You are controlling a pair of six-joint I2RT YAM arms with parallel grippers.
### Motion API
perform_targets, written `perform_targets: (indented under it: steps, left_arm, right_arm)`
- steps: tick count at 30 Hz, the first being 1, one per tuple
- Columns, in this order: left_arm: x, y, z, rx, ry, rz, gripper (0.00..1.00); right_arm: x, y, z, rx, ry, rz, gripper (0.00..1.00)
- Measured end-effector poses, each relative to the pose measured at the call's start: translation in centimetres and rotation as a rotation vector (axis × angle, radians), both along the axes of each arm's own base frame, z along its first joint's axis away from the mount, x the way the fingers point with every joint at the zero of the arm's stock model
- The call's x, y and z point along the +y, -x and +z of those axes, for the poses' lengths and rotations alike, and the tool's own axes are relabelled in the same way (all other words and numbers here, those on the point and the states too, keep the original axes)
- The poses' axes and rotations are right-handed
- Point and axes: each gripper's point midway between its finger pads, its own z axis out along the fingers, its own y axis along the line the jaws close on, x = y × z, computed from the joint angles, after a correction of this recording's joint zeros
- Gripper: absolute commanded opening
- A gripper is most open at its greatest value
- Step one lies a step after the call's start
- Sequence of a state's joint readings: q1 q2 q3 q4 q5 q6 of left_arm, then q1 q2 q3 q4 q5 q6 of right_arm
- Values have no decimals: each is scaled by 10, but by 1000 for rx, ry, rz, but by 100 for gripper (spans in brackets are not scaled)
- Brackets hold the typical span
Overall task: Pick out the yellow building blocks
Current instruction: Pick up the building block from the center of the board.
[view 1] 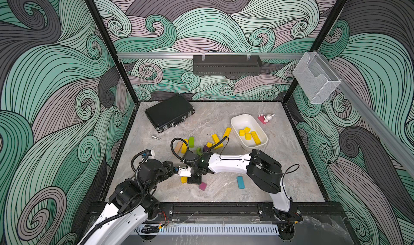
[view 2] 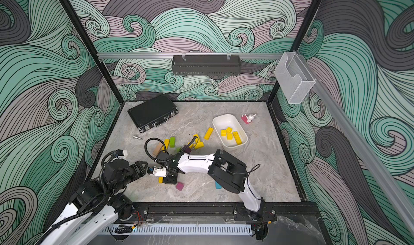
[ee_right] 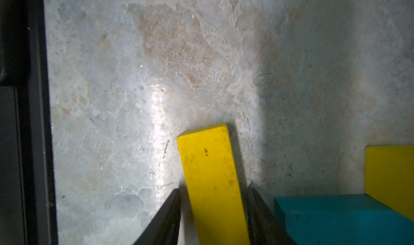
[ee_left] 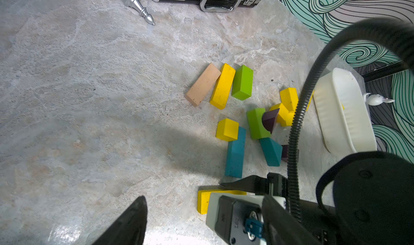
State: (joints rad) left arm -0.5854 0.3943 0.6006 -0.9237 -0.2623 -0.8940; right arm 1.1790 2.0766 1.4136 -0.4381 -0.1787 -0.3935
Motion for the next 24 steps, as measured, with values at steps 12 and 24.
perform_targets:
  steps: [12,24]
  left_arm:
    - [0,0,1,-5,3,1,78]
    - [5,-1,10,-28,-10,15,78]
  right_arm:
    - [-1,-3,0,-19,7,-8,34]
    - [-6,-6,4,-42,15,-20,27]
